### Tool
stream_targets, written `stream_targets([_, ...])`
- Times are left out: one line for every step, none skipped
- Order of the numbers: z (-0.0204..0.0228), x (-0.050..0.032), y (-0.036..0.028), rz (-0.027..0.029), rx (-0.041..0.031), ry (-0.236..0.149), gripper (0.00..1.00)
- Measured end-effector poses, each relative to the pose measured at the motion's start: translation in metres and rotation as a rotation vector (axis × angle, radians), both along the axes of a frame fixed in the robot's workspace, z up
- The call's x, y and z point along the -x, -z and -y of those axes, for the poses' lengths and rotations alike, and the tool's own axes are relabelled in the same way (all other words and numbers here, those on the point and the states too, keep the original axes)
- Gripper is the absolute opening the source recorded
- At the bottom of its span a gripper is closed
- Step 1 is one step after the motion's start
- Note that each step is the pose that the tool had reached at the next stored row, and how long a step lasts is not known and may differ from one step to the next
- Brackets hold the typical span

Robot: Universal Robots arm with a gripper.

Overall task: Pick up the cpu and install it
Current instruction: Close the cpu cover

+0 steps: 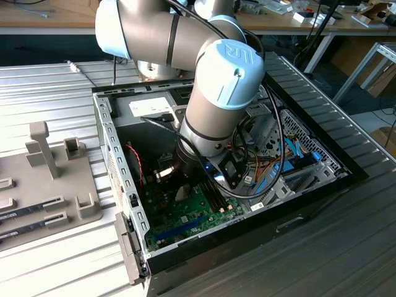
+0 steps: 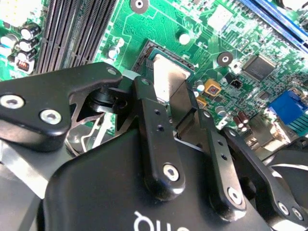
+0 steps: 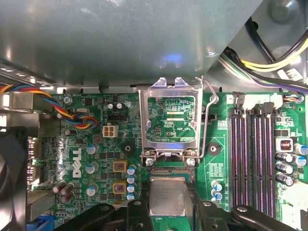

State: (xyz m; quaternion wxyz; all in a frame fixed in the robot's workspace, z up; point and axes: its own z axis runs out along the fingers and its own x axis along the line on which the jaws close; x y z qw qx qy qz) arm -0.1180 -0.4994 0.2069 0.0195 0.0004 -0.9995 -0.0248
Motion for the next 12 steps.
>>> stream_targets([0.0000,-0.0001,-0.0003,0.0001,-0.0006,0.000,0.38])
stream_targets([0.0000,-0.0002,-0.0003,0.0001,-0.0008,0.000,0.38])
stream_targets([0.0000,-0.0005,-0.0003,-0.0003,-0.0019,0.000,0.38])
stream_targets([0.0000,-0.0008,-0.0003,-0.0011,-0.0022,0.000,0.38])
stream_targets([0.0000,-0.0010,-0.0002,-0.0019,-0.0024,0.000,0.38])
stream_targets([0.0000,-0.0011,0.0000,-0.0026,-0.0029,0.000,0.38])
stream_targets([0.0001,-0.0011,0.0002,-0.0027,-0.0031,0.000,0.38])
stream_targets([0.0001,-0.0012,0.0005,-0.0029,-0.0034,0.000,0.38])
stream_targets([0.0001,-0.0014,0.0007,-0.0031,-0.0034,0.000,0.38])
stream_targets([0.0001,-0.0017,0.0010,-0.0035,-0.0035,-0.001,0.38])
stream_targets([0.0001,-0.0020,0.0011,-0.0039,-0.0035,-0.001,0.38])
stream_targets([0.0001,-0.0032,0.0015,-0.0041,-0.0079,-0.034,0.38])
